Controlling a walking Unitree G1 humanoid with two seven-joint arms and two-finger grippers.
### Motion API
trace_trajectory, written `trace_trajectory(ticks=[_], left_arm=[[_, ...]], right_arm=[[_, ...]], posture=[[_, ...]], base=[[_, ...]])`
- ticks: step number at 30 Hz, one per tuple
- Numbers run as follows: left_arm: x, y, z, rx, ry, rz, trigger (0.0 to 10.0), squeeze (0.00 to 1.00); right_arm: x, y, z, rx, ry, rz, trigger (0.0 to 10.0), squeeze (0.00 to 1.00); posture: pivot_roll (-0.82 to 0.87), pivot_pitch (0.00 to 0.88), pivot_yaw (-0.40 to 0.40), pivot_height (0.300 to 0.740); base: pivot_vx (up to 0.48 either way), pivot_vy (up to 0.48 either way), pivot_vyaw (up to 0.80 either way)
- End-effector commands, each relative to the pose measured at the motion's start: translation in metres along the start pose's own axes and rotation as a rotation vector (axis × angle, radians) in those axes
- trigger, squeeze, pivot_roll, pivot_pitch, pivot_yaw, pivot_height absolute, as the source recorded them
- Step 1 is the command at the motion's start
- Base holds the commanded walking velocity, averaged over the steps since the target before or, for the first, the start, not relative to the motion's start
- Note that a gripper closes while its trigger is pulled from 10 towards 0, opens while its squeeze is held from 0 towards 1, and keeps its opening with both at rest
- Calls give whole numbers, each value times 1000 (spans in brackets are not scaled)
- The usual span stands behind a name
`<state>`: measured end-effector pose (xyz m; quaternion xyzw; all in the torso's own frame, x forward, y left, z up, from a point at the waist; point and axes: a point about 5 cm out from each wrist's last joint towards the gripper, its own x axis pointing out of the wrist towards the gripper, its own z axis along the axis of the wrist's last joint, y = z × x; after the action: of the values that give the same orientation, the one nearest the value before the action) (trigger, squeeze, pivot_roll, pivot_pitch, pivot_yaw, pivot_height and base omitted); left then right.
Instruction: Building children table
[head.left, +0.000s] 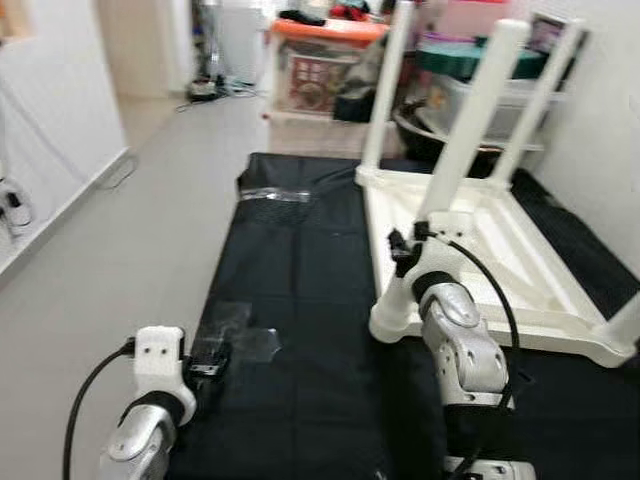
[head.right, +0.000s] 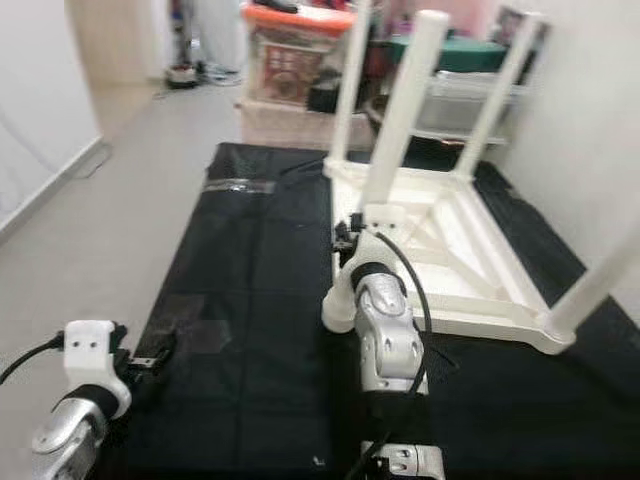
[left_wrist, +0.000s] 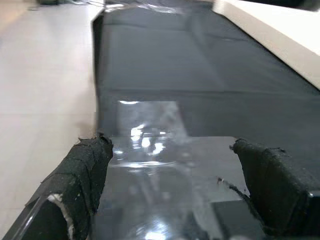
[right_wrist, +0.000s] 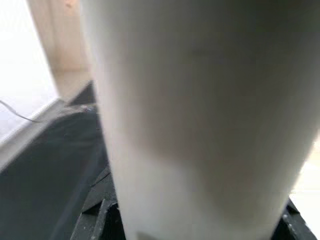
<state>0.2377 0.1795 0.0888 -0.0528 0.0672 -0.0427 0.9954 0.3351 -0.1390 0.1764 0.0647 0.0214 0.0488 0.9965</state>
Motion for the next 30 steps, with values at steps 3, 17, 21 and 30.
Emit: trace_trajectory(ticks=[3, 17, 21, 30], left_arm=[[0, 1, -1, 2, 14, -1, 10000, 0], [4, 0, -1, 3, 9, -4, 10000, 0], [5, 0, 0, 9, 9, -8, 10000, 0], [0, 1, 0, 8, 9, 3, 10000, 0]], right_arm=[[4, 4, -2, 46, 9, 64, 10000, 1000], [10, 60, 46, 59, -71, 1108, 10000, 0], [2, 78, 27, 45, 4, 1319, 4588, 0], [55, 59, 1, -28, 108, 357, 0, 0]], posture=[[39, 0, -52, 740], [81, 0, -70, 740], [93, 0, -80, 740], [97, 0, -89, 740]], base=[[0, 0, 0], [0, 0, 0], [0, 0, 0], [0, 0, 0]])
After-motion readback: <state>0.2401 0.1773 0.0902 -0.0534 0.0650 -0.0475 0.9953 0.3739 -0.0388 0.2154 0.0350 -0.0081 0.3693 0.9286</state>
